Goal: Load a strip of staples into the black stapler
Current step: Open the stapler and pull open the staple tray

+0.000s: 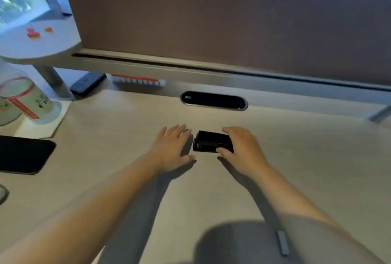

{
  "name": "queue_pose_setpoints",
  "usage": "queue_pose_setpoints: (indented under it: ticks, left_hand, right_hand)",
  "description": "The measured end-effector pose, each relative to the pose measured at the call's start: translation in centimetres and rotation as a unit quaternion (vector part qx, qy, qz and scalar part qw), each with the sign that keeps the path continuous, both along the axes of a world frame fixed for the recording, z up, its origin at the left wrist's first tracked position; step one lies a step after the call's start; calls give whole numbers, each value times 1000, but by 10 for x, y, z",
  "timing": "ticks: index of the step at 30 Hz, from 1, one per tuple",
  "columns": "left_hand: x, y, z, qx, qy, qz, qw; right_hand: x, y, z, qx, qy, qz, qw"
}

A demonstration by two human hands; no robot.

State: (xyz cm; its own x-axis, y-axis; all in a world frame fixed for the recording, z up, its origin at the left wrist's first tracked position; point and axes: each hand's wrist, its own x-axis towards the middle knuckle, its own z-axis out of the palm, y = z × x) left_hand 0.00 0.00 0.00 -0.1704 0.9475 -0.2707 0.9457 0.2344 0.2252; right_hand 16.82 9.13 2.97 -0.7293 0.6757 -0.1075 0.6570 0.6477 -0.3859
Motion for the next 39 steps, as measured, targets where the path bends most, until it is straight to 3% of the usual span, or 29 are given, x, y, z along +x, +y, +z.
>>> queue_pose_setpoints:
  ticks: [8, 16, 32, 39]
  left_hand:
    - [-8, 27, -32, 99, -101, 5, 990]
    - [-6, 26, -39, 166, -179, 82, 966]
    - [-3, 27, -32, 141, -153, 70, 976]
    - [-1, 29, -29, 129, -132, 57, 981]
  right_hand:
    - [-23, 7, -29, -42, 88, -37, 995]
    - [-26, 8, -29, -70, 96, -49, 992]
    - [5, 3, -9, -119, 333, -186, 917]
    - [26, 5, -3, -103, 334, -176, 920]
